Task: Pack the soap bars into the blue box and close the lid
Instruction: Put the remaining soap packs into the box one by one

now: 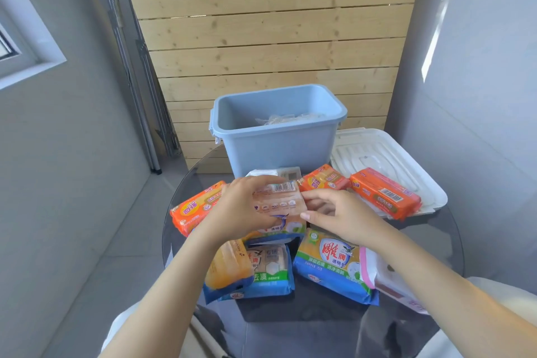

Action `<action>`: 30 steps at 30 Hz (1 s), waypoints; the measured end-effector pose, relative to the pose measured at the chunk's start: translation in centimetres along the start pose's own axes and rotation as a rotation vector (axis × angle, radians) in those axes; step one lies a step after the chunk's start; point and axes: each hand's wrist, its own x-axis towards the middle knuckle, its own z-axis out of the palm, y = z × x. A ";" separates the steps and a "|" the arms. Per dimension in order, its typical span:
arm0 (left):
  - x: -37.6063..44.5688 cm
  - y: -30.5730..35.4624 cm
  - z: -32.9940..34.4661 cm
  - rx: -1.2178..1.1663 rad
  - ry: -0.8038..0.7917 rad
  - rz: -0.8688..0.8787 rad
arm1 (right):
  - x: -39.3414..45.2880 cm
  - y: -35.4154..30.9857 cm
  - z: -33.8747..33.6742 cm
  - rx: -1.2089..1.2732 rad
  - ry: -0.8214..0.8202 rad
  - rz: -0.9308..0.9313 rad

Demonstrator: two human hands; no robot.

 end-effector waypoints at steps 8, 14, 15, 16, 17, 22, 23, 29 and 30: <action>1.5 3.3 -4.8 -0.215 -0.033 0.056 | 0.9 -1.9 -3.2 0.328 0.045 -0.144; 5.2 5.4 -8.6 -0.277 -0.114 0.114 | 3.4 -4.7 -7.6 0.283 0.043 -0.201; 6.0 5.6 -9.2 -0.279 -0.121 0.119 | 4.0 -5.4 -8.4 0.281 0.047 -0.213; 6.9 5.8 -9.9 -0.270 -0.121 0.126 | 4.7 -6.0 -9.3 0.281 0.050 -0.220; 7.8 6.0 -10.6 -0.254 -0.119 0.134 | 5.5 -6.6 -10.1 0.279 0.052 -0.222; 12.8 5.3 -14.0 -0.244 -0.104 0.154 | 11.3 -8.9 -13.1 0.281 0.018 -0.200; 13.8 4.9 -14.4 -0.249 -0.098 0.145 | 12.5 -9.0 -13.4 0.285 0.003 -0.183; 19.1 0.6 -14.3 -0.243 -0.144 0.101 | 20.0 -7.7 -13.0 0.316 -0.183 -0.035; 20.0 -0.3 -13.9 -0.224 -0.153 0.085 | 21.2 -7.1 -12.6 0.323 -0.217 0.002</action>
